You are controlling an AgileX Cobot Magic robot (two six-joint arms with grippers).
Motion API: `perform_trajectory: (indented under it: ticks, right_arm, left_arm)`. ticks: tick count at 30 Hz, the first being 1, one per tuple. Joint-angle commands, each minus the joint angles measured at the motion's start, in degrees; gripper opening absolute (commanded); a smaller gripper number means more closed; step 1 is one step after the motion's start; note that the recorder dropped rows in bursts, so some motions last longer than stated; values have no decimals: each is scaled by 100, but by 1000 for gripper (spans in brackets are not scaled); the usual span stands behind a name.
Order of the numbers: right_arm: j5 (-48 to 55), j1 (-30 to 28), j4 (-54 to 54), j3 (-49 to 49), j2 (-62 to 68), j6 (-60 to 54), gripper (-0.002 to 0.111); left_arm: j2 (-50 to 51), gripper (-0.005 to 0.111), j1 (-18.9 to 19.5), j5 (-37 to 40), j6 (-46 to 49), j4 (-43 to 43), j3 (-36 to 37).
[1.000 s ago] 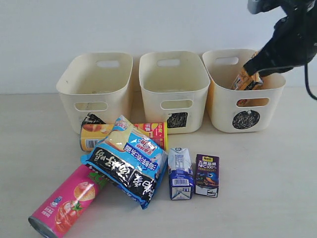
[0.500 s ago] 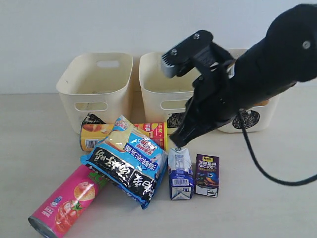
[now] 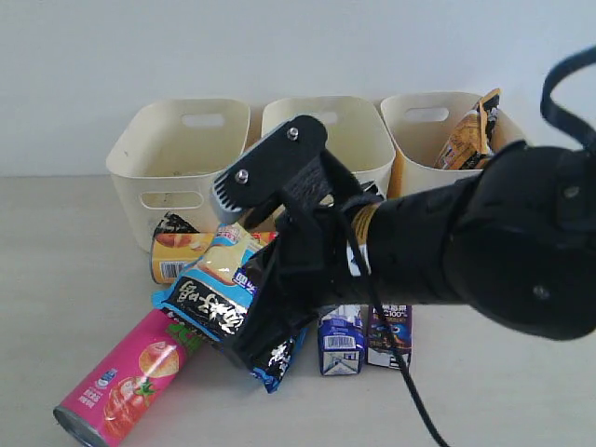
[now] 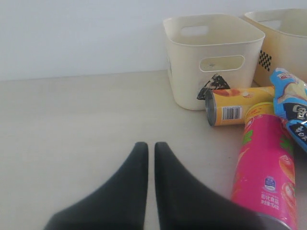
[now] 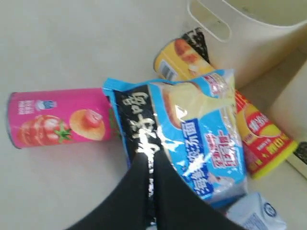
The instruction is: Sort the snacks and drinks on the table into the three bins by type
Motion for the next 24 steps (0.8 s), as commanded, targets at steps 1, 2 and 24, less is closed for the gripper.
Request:
perform_trajectory:
  ticks: [1,2,24]
  right_arm:
    - [-617,160,-70,385,-66,65,0]
    - [-630,208,-99,461,-66,23,0]
    - [699,768,-3,-605,1069,-179,78]
  left_arm:
    - [-23,4,17,-19,-74,-21,23]
    - [-23,4,17,-34,-74,-21,23]
    - [-23,4,17,-47,-74,-21,23]
